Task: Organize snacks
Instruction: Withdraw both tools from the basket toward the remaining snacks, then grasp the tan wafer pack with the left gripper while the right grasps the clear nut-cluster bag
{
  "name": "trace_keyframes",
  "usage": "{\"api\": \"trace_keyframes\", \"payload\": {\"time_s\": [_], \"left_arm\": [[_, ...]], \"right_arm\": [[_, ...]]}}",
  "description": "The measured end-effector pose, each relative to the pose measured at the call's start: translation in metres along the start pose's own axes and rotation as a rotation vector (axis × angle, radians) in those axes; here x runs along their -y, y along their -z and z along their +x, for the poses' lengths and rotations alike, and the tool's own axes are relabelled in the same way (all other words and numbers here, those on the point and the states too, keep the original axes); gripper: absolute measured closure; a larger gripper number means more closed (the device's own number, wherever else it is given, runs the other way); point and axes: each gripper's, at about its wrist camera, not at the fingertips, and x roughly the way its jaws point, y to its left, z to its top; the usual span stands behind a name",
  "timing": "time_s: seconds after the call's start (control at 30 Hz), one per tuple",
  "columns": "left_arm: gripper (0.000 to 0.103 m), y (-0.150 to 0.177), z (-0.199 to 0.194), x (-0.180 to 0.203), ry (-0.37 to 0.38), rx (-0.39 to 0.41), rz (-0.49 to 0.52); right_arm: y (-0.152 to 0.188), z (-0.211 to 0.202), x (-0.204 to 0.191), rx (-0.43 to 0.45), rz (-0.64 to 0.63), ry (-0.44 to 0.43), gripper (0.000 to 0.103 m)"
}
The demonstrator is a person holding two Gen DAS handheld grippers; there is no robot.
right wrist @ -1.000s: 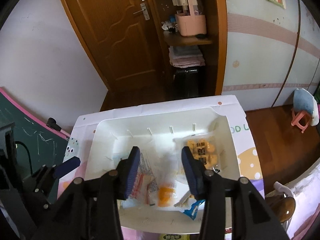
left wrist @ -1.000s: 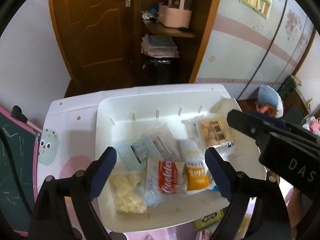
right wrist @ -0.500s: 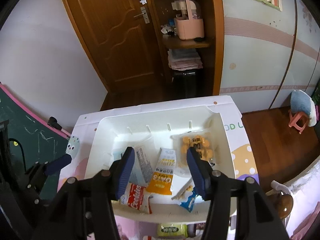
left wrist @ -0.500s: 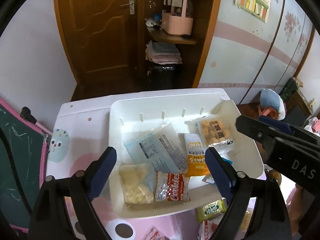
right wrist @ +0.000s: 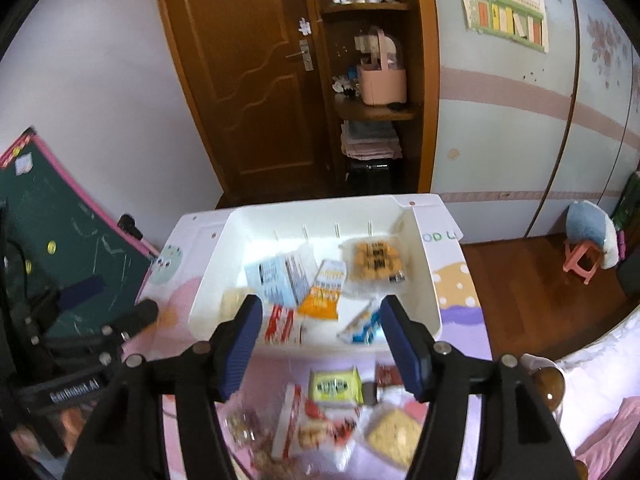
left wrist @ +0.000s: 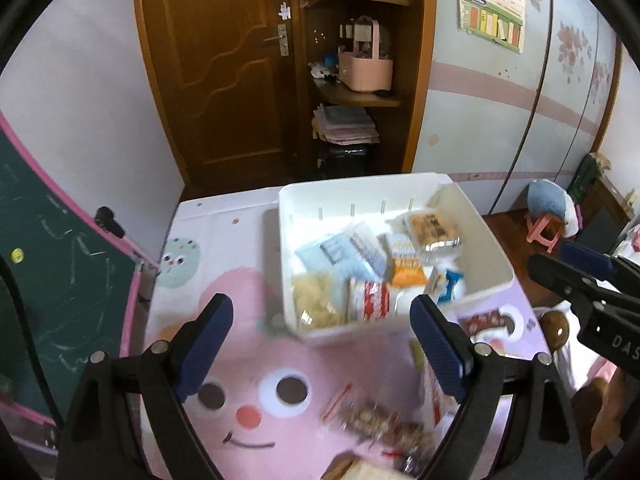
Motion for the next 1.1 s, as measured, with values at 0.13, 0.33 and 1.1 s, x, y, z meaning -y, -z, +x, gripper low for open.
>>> {"api": "trace_keyframes", "payload": {"time_s": [0.13, 0.33, 1.1], "left_arm": [[0.013, 0.037, -0.017, 0.002, 0.0, -0.006, 0.001], [0.013, 0.097, -0.015, 0.014, 0.052, -0.073, -0.061], [0.012, 0.209, 0.094, 0.033, 0.033, -0.504, -0.293]], "right_arm": [[0.038, -0.018, -0.008, 0.01, -0.059, 0.043, 0.041], [0.088, -0.025, -0.008, -0.007, -0.08, 0.076, 0.041], [0.182, 0.032, 0.002, -0.204, -0.038, 0.054, 0.041]]}}
